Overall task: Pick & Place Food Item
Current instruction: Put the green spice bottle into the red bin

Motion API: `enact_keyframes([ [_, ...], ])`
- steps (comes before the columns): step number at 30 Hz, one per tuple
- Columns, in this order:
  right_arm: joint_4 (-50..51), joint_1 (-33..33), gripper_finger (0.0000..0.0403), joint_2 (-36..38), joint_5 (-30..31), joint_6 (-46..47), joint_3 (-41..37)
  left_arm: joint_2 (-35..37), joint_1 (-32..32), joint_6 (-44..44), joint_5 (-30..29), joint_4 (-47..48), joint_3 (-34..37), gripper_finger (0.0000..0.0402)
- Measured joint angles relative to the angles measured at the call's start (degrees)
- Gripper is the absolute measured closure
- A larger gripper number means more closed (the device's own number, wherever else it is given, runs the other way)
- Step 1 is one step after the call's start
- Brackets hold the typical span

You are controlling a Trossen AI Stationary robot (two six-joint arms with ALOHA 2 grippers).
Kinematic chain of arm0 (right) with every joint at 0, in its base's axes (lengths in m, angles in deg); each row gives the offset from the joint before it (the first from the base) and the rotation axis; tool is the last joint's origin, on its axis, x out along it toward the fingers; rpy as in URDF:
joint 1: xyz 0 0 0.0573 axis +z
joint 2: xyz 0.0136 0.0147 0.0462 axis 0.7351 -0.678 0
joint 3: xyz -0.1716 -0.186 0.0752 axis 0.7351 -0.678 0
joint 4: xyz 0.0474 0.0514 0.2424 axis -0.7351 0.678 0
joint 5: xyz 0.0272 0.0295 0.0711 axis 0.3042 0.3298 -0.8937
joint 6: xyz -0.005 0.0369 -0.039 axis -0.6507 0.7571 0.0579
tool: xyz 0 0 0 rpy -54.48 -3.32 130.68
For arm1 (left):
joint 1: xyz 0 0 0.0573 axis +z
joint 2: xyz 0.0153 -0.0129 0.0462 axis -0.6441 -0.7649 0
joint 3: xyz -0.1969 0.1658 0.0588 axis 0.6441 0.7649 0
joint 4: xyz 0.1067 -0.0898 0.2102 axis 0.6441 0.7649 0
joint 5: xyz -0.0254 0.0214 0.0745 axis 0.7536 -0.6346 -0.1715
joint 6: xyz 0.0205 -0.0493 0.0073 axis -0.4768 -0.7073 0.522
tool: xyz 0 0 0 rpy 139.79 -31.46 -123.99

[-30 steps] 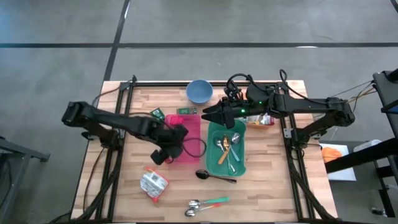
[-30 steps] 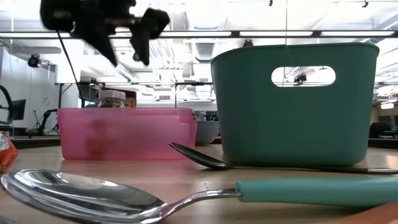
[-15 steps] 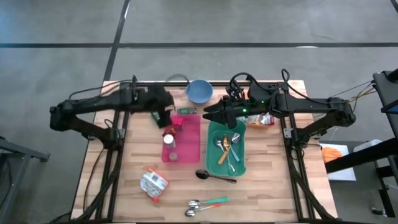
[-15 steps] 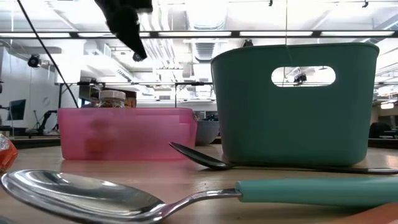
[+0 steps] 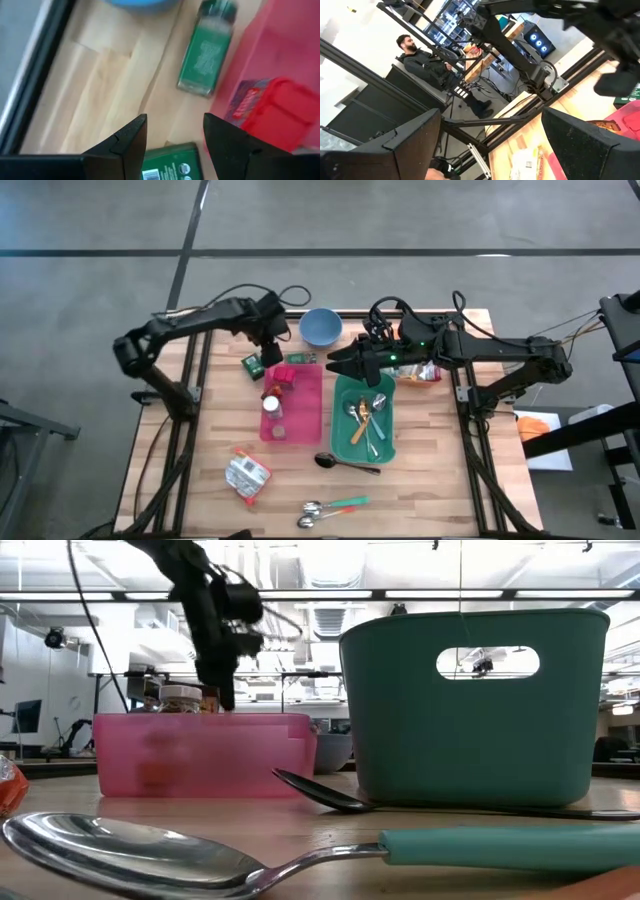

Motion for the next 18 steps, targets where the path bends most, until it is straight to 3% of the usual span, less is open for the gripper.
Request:
enact_keyframes([
  [7,0.0,0.8,0.0060,0.0,0.2,0.1,0.0,-7.1,0.0,6.4,0.6,4.9,0.0,0.0209],
  [18,0.2,1.2,0.0060,0.0,0.1,-0.3,0.0,-8.4,-0.3,9.4,10.3,8.5,0.0,0.0209],
])
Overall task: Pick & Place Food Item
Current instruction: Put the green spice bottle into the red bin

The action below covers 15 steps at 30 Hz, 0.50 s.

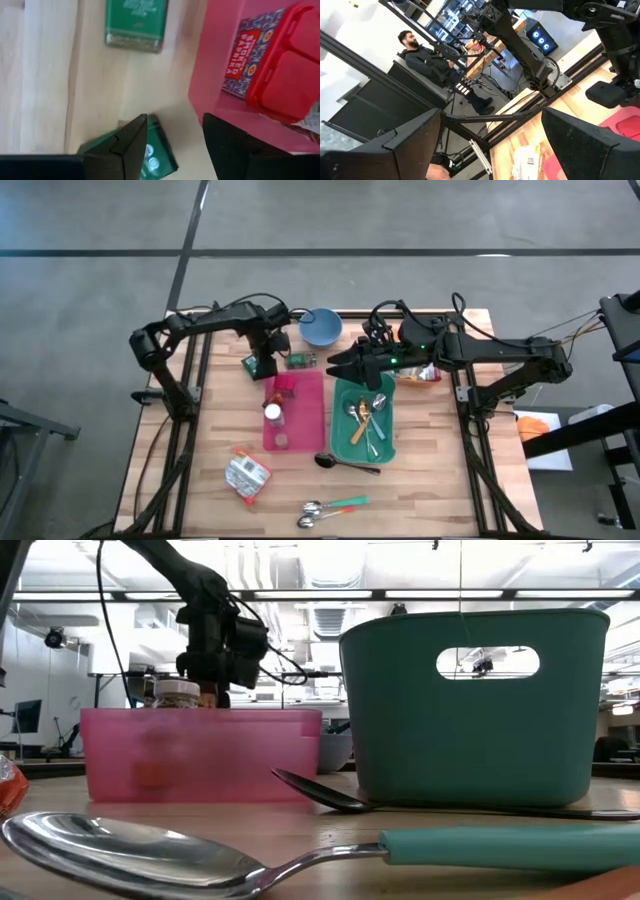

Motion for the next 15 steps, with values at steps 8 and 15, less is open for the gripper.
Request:
enact_keyframes([
  [8,0.0,0.0,0.0060,0.0,-0.1,-0.2,0.0,0.1,-0.9,0.8,-2.4,-9.3,0.0,0.0209],
  [15,0.0,0.2,0.0060,0.0,-0.2,-0.1,0.0,0.1,-1.0,4.3,-4.3,-18.4,0.0,0.0209],
])
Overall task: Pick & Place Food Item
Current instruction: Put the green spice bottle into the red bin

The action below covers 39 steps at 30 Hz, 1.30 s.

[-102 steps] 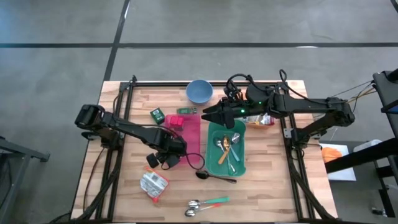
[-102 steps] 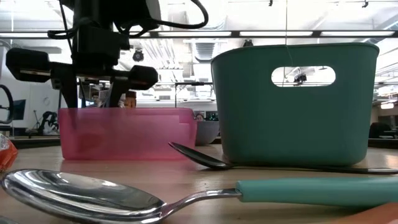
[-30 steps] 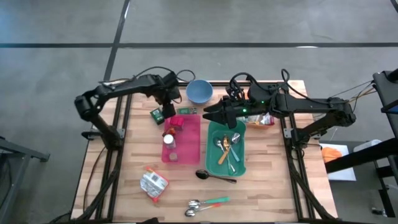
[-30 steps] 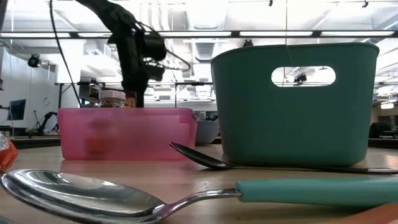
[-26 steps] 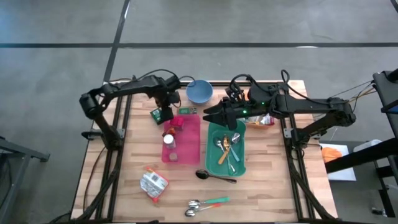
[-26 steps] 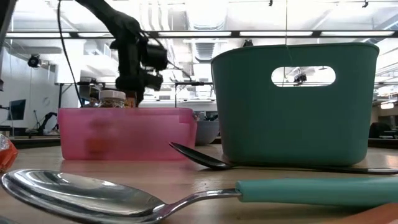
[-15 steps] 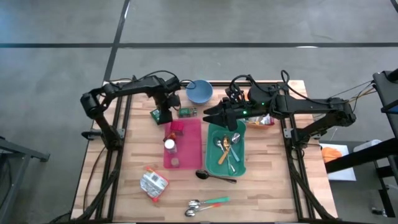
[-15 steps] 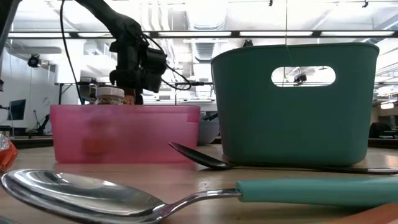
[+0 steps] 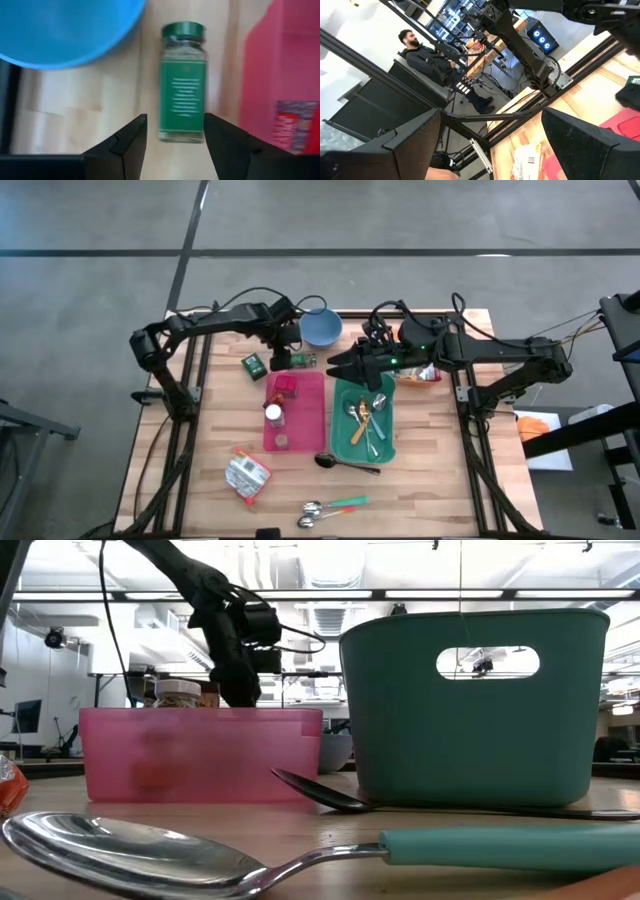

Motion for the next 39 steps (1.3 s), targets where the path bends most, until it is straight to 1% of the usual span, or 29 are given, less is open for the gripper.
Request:
enact_keyframes([
  [3,0.0,0.2,0.0060,0.0,0.0,0.1,0.0,-0.3,-0.1,2.3,-1.3,-1.4,0.0,0.0206],
  [5,0.0,0.6,0.0060,0.0,0.0,0.1,0.0,-0.5,-0.3,2.5,-1.4,-1.4,0.0,0.0196],
  [8,0.1,0.9,0.0060,0.0,-0.1,0.0,0.0,-0.6,-0.6,2.2,-1.4,-0.9,0.3,0.0164],
  [14,0.1,0.9,0.0060,0.0,0.0,0.0,0.0,-0.6,-2.4,2.3,-1.8,-1.1,0.6,0.0082],
  [17,0.1,0.9,0.0060,0.0,0.0,0.0,0.0,-0.6,-3.7,2.6,-2.0,-1.3,1.6,0.0056],
  [19,0.0,0.9,0.0060,0.0,0.0,0.0,0.0,-0.6,-4.6,2.7,-2.9,-2.3,2.9,0.0050],
  [23,0.0,0.9,0.0060,0.0,0.0,0.1,0.0,-0.6,-5.7,2.7,-6.7,-6.1,5.6,0.0050],
  [26,0.0,0.9,0.0060,0.0,0.0,0.2,0.0,-0.7,-5.6,2.2,-7.2,-7.2,6.6,0.0057],
  [35,-0.2,1.7,0.0060,0.0,0.1,0.2,0.0,-2.1,-5.6,2.0,-2.7,-8.6,6.7,0.0106],
  [39,-0.3,2.5,0.0060,-0.1,0.2,0.2,0.0,-3.4,-5.7,2.0,-1.8,-8.0,6.7,0.0126],
])
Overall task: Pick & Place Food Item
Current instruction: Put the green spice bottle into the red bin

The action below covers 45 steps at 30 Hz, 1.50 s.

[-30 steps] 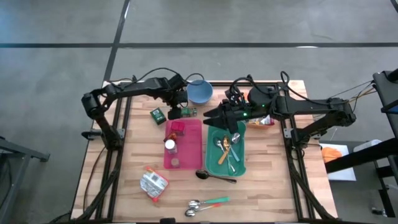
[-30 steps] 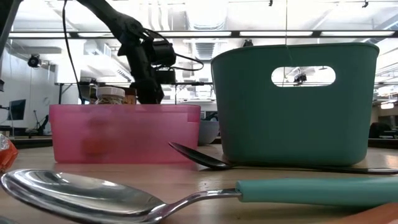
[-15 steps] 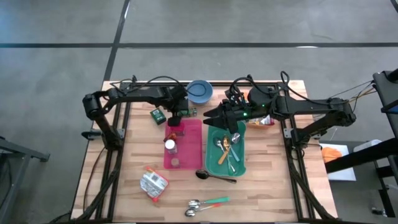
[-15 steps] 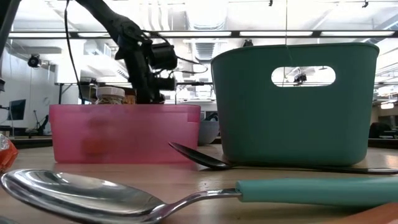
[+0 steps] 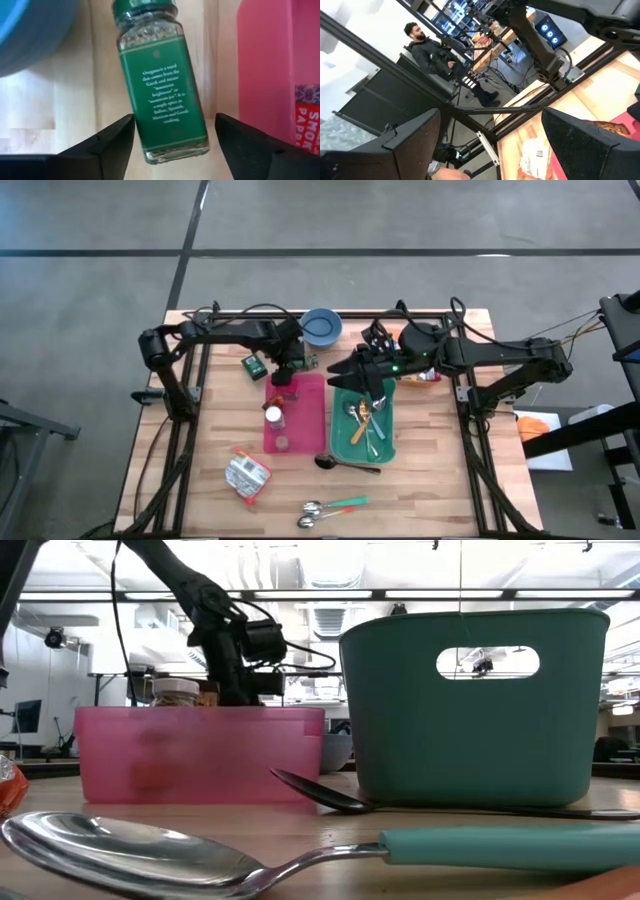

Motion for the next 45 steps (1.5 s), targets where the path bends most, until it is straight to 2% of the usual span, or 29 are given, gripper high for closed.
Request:
enact_keyframes([
  [5,-0.1,0.6,0.0060,0.0,0.0,0.2,0.0,-0.2,-0.1,-0.9,0.0,0.5,0.0,0.0162],
  [11,-0.1,0.7,0.0060,0.0,0.0,0.4,0.0,-0.2,-0.2,-4.7,0.1,0.6,0.0,0.0225],
  [26,-0.1,0.7,0.0060,0.0,0.0,0.4,0.0,2.3,-0.2,-7.5,0.1,3.2,0.1,0.0225],
  [33,-0.1,0.7,0.0060,0.0,0.2,0.0,0.0,8.5,-0.2,-10.2,0.1,5.0,0.1,0.0225],
  [45,-0.3,0.7,0.0060,2.3,8.7,-2.8,0.0,24.7,-0.2,-15.3,0.0,5.7,0.1,0.0225],
])
